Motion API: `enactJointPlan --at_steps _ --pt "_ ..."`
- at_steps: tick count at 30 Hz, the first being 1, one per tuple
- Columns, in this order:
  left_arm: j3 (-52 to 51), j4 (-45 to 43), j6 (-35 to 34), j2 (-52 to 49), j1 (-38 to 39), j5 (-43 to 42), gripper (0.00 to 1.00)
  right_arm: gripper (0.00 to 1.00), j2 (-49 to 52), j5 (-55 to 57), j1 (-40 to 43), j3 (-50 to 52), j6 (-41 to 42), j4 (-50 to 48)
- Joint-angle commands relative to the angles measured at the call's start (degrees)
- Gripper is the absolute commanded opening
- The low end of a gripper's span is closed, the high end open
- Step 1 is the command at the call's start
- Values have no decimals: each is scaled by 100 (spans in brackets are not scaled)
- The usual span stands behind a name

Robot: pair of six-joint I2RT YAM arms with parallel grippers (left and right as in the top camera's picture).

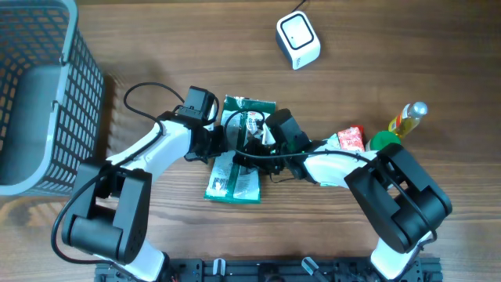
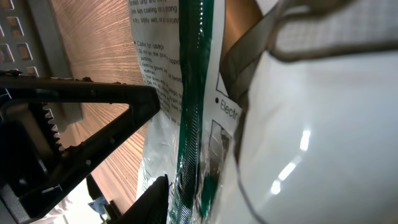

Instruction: Scan the item barcode

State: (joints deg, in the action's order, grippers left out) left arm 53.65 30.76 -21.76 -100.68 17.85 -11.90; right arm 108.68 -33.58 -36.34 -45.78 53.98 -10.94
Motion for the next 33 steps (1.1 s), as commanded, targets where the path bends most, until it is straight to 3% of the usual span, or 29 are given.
enactJointPlan --at_steps 1,33 --pt "-199 59 -55 -365 68 -109 4 30 350 525 -33 229 9 151" --pt "-199 59 -55 -365 68 -90 4 34 350 566 42 229 24 155"
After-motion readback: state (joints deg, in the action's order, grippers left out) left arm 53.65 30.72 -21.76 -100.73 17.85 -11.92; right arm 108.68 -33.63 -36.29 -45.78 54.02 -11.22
